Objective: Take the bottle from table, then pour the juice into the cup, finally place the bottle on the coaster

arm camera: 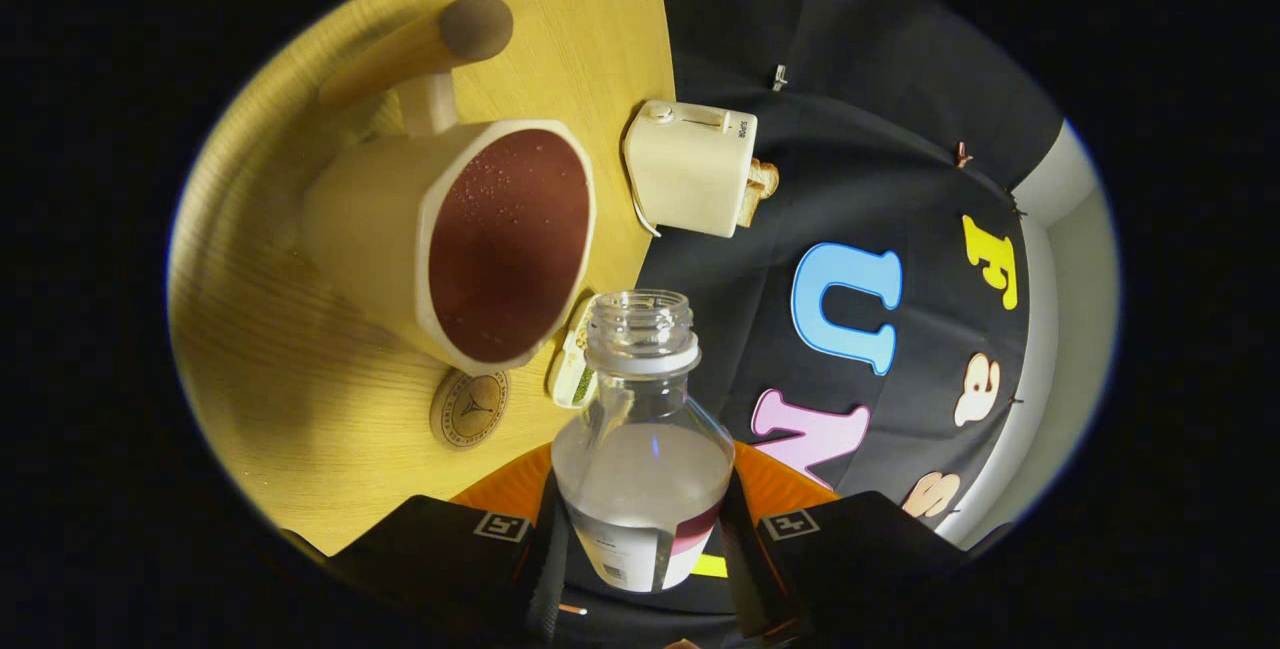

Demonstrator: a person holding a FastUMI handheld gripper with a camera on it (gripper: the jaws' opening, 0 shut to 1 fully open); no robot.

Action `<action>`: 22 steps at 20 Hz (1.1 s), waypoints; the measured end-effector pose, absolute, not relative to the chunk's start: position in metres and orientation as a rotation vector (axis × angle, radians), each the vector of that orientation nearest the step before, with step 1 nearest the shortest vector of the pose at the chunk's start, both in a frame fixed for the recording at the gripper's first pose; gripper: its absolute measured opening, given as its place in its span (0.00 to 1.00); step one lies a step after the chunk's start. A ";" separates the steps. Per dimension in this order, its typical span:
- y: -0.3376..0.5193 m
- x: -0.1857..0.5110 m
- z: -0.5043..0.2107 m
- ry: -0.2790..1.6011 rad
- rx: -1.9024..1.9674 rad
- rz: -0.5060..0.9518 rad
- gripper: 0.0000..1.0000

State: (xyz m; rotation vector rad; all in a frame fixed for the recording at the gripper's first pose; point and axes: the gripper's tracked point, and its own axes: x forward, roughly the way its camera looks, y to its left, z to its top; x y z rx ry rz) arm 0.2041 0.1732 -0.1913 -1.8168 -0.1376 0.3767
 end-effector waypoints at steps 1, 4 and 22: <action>0.173 0.204 -0.191 -0.142 -1.829 0.382 0.69; 0.175 0.204 -0.191 -0.157 -1.858 0.395 0.69; 0.197 0.209 -0.180 -0.323 -2.064 0.481 0.68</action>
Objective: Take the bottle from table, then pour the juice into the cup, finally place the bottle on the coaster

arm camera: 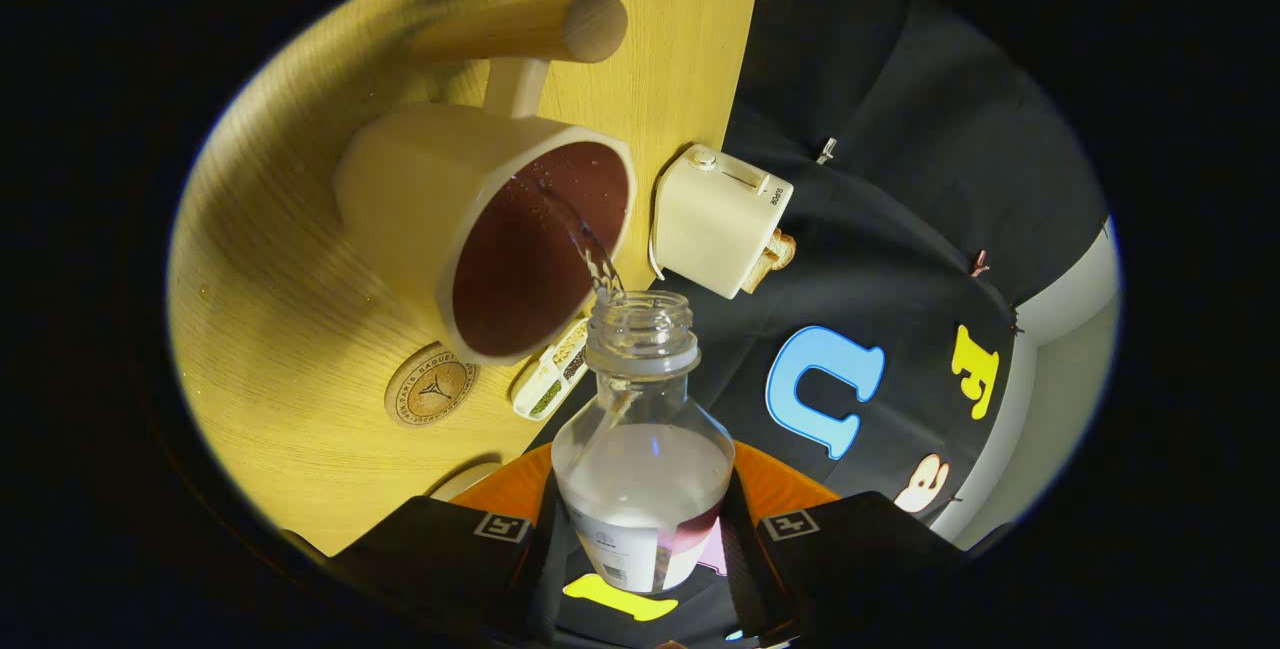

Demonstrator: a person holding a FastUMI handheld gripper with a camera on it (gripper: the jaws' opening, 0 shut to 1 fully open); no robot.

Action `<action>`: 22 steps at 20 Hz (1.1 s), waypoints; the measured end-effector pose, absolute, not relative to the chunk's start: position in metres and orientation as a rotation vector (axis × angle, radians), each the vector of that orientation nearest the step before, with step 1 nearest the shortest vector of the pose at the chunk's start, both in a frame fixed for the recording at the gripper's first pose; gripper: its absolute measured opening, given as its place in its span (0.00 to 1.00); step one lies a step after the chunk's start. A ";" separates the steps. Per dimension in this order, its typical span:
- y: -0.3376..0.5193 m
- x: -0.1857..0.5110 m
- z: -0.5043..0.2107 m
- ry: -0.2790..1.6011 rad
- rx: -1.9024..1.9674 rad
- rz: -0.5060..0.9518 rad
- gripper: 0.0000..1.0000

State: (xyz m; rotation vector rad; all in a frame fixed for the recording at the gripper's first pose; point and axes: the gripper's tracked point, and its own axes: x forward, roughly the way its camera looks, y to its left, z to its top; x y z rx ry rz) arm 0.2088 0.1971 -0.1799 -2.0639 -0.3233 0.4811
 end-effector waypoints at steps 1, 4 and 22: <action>0.197 0.209 -0.178 -0.331 -2.072 0.480 0.68; 0.200 0.209 -0.174 -0.356 -2.091 0.485 0.68; 0.202 0.206 -0.175 -0.501 -2.244 0.559 0.68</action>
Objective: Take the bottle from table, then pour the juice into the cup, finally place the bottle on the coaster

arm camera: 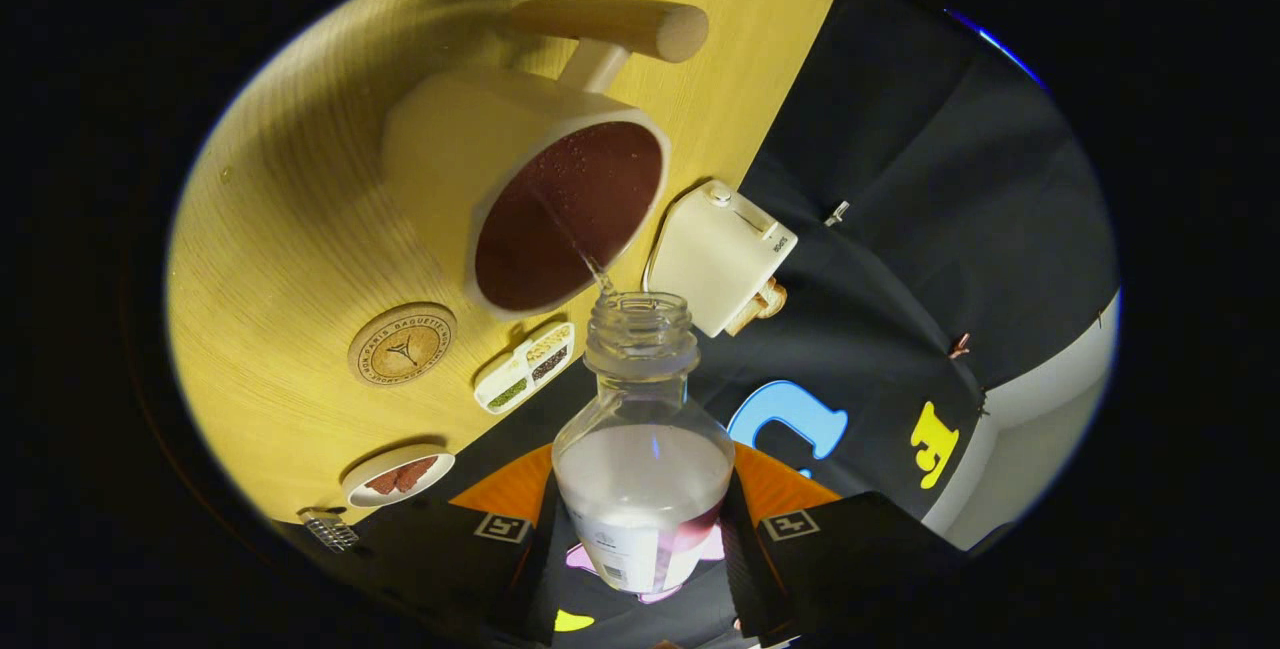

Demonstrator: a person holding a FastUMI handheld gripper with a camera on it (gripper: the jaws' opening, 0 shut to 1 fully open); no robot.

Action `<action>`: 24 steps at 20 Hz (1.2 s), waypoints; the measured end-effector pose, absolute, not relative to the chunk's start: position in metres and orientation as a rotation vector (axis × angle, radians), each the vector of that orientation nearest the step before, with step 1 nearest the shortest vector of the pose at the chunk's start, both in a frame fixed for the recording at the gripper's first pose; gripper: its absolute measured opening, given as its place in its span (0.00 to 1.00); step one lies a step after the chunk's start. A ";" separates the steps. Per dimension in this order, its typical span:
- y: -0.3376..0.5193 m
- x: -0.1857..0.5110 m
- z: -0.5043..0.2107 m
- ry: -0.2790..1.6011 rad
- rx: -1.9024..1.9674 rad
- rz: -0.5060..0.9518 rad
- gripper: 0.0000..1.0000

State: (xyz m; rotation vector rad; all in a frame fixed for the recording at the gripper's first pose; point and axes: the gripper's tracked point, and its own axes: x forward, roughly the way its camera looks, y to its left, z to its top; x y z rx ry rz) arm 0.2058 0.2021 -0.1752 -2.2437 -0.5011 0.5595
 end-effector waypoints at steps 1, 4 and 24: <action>0.201 0.207 -0.174 -0.500 -2.244 0.556 0.68; 0.202 0.209 -0.173 -0.507 -2.252 0.555 0.68; 0.207 0.210 -0.172 -0.550 -2.289 0.586 0.68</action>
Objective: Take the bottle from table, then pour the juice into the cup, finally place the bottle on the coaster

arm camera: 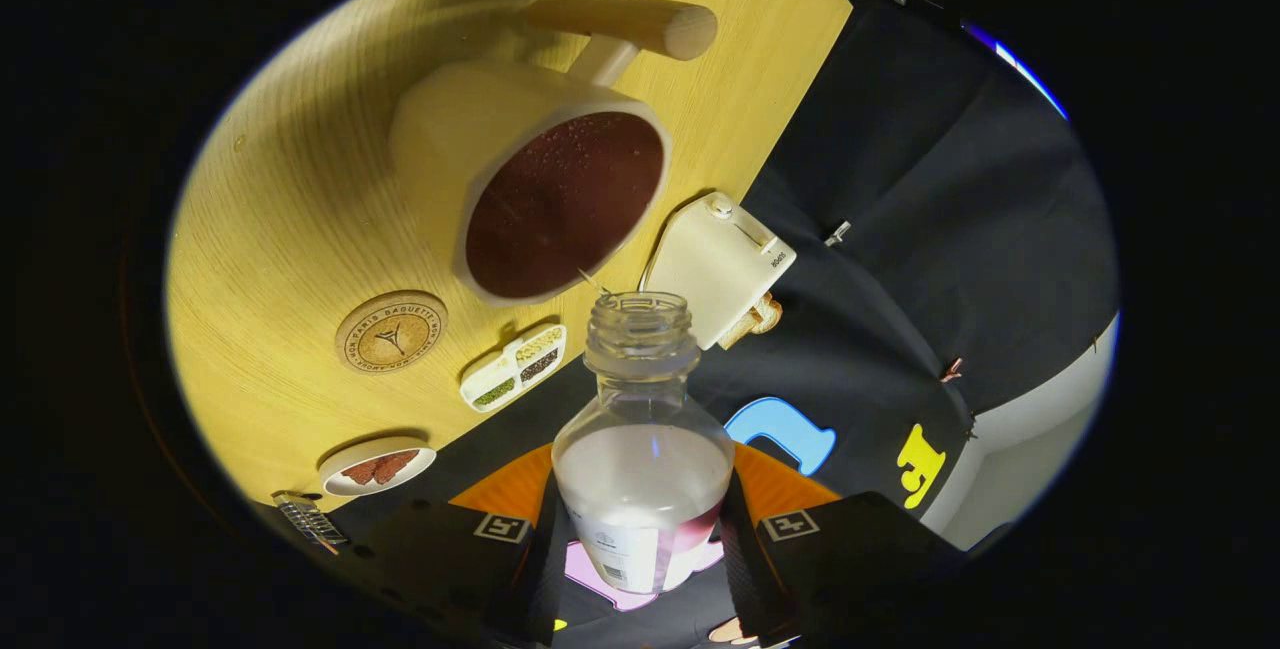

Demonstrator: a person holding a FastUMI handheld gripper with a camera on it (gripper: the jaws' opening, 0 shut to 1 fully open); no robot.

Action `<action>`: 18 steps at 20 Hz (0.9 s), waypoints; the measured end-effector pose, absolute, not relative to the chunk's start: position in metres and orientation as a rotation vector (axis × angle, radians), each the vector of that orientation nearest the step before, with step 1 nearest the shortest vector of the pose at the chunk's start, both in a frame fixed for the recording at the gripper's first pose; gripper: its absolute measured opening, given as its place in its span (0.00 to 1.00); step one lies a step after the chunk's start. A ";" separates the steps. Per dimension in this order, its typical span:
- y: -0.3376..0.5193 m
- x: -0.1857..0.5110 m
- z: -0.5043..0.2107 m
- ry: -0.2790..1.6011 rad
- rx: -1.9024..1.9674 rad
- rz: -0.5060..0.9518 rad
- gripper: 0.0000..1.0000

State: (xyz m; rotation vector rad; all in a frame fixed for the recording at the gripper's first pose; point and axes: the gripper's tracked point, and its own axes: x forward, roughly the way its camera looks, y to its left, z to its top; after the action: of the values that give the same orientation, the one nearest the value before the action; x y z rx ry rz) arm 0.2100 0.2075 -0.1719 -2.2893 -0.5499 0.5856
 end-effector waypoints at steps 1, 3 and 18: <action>0.207 0.210 -0.172 -0.550 -2.290 0.585 0.68; 0.208 0.209 -0.171 -0.558 -2.289 0.583 0.68; 0.200 0.206 -0.165 -0.543 -2.237 0.548 0.68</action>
State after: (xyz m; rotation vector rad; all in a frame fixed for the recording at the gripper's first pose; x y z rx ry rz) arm 0.2064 0.1996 -0.1651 -2.2366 -0.5427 0.5482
